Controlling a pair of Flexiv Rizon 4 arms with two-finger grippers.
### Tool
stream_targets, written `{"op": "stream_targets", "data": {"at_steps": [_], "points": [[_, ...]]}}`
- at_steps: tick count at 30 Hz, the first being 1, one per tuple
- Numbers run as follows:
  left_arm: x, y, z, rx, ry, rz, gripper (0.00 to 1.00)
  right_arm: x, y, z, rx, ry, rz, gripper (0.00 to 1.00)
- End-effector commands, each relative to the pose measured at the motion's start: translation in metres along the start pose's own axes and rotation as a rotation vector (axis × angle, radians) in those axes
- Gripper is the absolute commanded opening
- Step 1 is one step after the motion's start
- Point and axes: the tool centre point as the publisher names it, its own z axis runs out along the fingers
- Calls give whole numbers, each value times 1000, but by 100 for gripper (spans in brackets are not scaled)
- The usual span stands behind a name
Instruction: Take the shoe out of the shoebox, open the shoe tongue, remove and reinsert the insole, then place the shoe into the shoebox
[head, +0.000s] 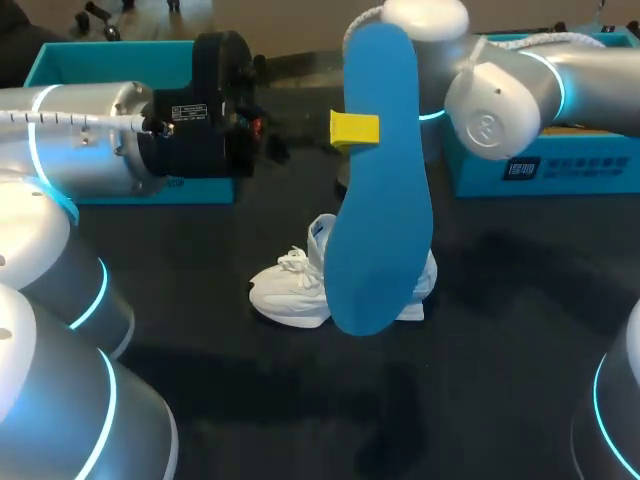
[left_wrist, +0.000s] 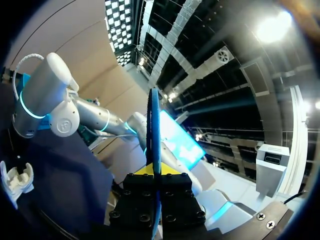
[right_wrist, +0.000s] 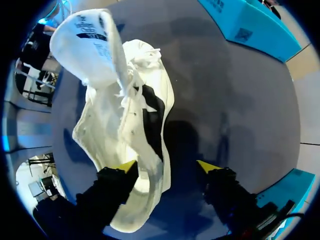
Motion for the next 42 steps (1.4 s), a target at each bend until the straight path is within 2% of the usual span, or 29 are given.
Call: {"op": "stream_targets", "data": {"at_steps": [1, 3, 7, 8, 9, 10, 16, 25, 27, 32, 33, 34, 35, 42], "points": [[7, 5, 6, 23, -9, -1, 0, -5, 8, 12, 0, 19, -10, 44], [7, 5, 6, 23, -9, -1, 0, -5, 10, 14, -3, 30, -19, 39], [7, 5, 6, 23, -9, -1, 0, -2, 15, 20, -10, 46, -30, 38], [7, 5, 6, 23, -9, -1, 0, -1, 15, 21, -10, 51, -28, 24], [7, 5, 6, 23, -9, -1, 0, 0, 15, 22, -11, 56, -27, 2], [7, 5, 6, 23, -9, -1, 0, 2, 15, 23, -12, 60, -21, 0], [7, 5, 6, 23, -9, -1, 0, 14, 15, 22, -43, 69, 34, 0], [7, 5, 6, 23, -9, -1, 0, 22, 26, 9, -151, 92, 321, 0], [7, 5, 6, 23, -9, -1, 0, 24, 26, 7, -181, 103, 375, 0], [7, 5, 6, 23, -9, -1, 0, 35, 19, -4, -187, 135, 539, 0], [7, 5, 6, 23, -9, -1, 0, 37, 17, -5, -223, 124, 563, 0], [7, 5, 6, 23, -9, -1, 0, 37, 16, -7, -263, 92, 540, 0], [7, 5, 6, 23, -9, -1, 0, 35, 19, -11, -283, 87, 445, 0], [7, 5, 6, 23, -9, -1, 0, 35, 19, -11, -283, 87, 445, 0]]}}
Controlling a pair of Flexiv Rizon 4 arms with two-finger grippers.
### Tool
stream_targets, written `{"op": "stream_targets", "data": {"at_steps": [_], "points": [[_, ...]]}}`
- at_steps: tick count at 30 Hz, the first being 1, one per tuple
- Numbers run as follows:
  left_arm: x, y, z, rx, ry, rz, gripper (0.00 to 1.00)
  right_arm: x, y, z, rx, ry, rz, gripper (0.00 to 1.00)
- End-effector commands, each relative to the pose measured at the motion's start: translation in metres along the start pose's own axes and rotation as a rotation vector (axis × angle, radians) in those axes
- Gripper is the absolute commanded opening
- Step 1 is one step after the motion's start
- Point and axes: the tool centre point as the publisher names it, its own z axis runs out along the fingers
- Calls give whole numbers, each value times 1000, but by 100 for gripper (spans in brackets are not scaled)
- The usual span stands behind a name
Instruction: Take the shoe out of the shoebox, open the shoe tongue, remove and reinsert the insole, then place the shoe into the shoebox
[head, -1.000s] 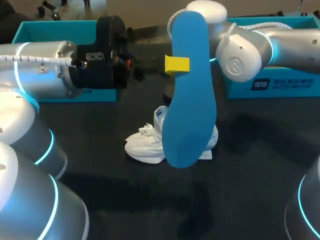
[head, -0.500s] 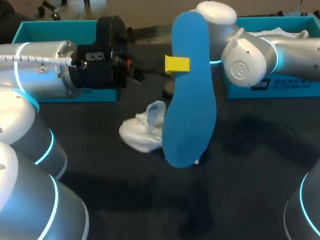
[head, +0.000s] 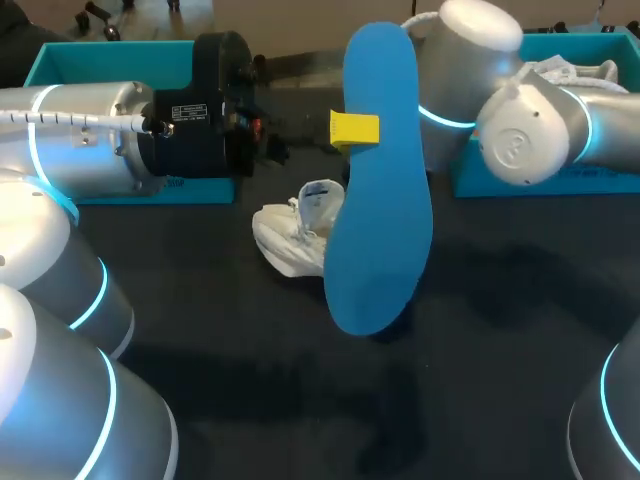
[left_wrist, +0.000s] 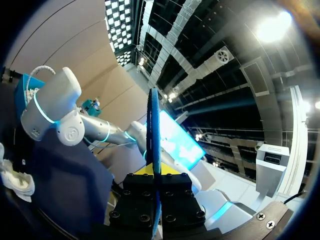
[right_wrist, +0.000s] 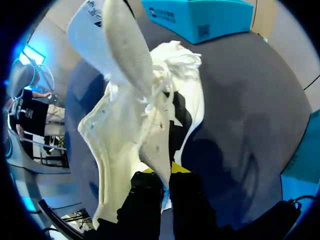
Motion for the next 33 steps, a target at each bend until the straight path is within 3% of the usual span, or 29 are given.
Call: {"op": "stream_targets", "data": {"at_steps": [1, 10, 22, 25, 33], "points": [[7, 5, 6, 23, -9, -1, 0, 2, -7, -3, -43, -4, 1, 0], [7, 5, 6, 23, -9, -1, 0, 2, -7, -3, -43, -4, 1, 0], [7, 5, 6, 23, -9, -1, 0, 19, -14, -13, -36, -17, 334, 0], [7, 5, 6, 23, -9, -1, 0, 23, -14, -11, -88, -33, 422, 0], [7, 5, 6, 23, -9, -1, 0, 25, -13, 2, -123, -32, 623, 0]]}}
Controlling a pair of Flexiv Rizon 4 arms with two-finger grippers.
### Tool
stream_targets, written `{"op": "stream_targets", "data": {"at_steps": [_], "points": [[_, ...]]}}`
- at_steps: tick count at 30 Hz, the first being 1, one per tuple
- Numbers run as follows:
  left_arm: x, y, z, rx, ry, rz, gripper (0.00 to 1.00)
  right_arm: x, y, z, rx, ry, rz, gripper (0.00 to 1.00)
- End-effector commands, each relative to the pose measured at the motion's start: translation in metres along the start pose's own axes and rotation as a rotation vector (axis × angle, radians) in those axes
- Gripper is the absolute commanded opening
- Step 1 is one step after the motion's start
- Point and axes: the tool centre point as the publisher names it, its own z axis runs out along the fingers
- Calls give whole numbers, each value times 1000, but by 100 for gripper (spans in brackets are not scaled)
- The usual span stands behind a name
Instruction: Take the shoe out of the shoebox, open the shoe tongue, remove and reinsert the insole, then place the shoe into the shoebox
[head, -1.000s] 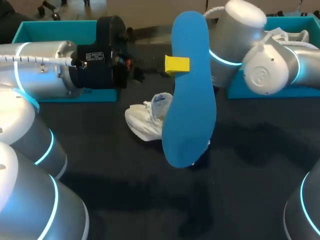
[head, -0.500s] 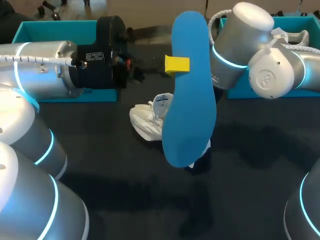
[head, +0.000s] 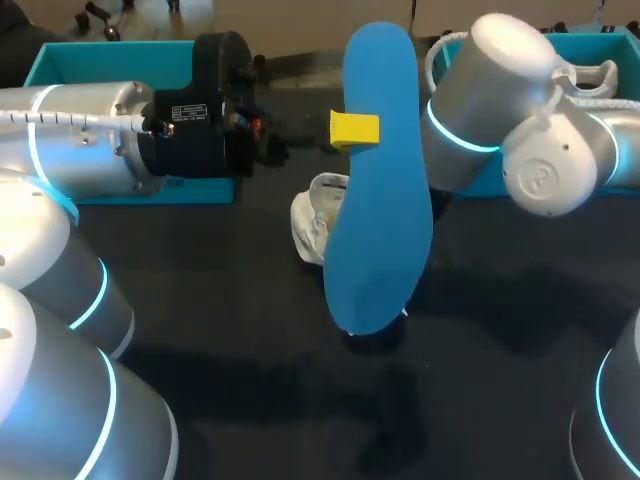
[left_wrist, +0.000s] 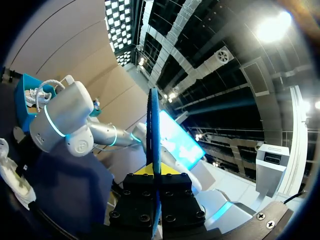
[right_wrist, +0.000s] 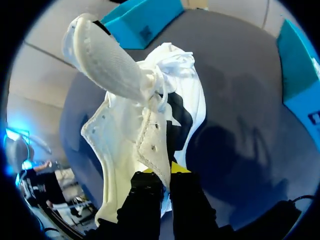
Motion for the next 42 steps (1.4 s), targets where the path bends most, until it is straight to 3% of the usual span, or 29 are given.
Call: {"op": "stream_targets", "data": {"at_steps": [1, 8, 23, 34, 35, 36, 37, 41, 42], "points": [[7, 5, 6, 23, -9, -1, 0, 2, -3, 7, -41, 9, 76, 0], [7, 5, 6, 23, -9, -1, 0, 9, -5, 12, -78, -25, 165, 0], [7, 5, 6, 23, -9, -1, 0, 5, -16, 23, -120, -71, 303, 0], [7, 5, 6, 23, -9, -1, 0, -1, -22, 34, -96, -88, 314, 0], [7, 5, 6, 23, -9, -1, 0, -1, -23, 35, -94, -83, 315, 17], [7, 5, 6, 23, -9, -1, 0, -1, -23, 35, -98, -74, 313, 46], [7, 5, 6, 23, -9, -1, 0, 0, -23, 34, -96, -73, 317, 100], [7, 5, 6, 23, -9, -1, 0, 9, -25, 23, -97, -28, 320, 100], [7, 5, 6, 23, -9, -1, 0, 11, -26, 20, -65, 10, 327, 100]]}}
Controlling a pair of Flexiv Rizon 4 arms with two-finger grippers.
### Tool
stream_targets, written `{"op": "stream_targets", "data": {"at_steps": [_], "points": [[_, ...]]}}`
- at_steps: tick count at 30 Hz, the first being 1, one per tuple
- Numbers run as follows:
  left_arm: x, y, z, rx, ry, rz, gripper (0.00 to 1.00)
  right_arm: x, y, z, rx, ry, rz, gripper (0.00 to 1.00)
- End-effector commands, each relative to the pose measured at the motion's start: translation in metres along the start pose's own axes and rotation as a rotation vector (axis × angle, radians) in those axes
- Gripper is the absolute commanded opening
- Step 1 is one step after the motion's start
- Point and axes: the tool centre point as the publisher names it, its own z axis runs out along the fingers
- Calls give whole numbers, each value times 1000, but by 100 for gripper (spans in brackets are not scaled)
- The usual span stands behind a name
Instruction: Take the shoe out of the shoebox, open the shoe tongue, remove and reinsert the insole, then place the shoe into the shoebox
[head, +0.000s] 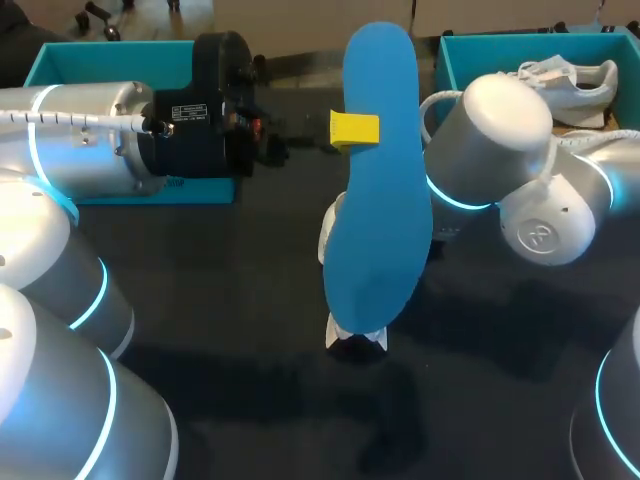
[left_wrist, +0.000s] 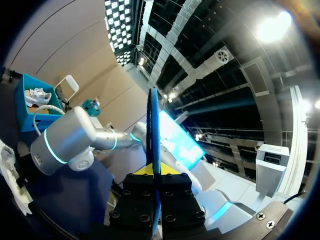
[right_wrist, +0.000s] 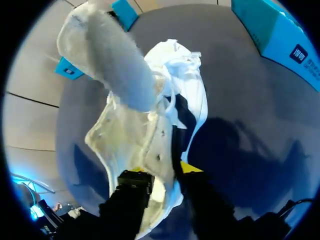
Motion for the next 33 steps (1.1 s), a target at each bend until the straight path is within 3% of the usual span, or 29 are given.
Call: {"op": "stream_targets", "data": {"at_steps": [1, 2, 3, 5, 20, 24, 33], "points": [[7, 5, 6, 23, -9, -1, 0, 1, -4, -13, 75, 73, 24, 100], [7, 5, 6, 23, -9, -1, 0, 2, -6, -17, 45, 110, 24, 100], [7, 5, 6, 23, -9, -1, 0, 3, -7, -20, 103, 153, 39, 100], [7, 5, 6, 23, -9, -1, 0, 2, -9, -27, 93, 190, 27, 100], [7, 5, 6, 23, -9, -1, 0, 2, -9, -27, 93, 190, 27, 100], [7, 5, 6, 23, -9, -1, 0, 1, -9, -48, 28, 282, 28, 100], [7, 5, 6, 23, -9, -1, 0, -5, -9, -88, -6, 342, 47, 100]]}}
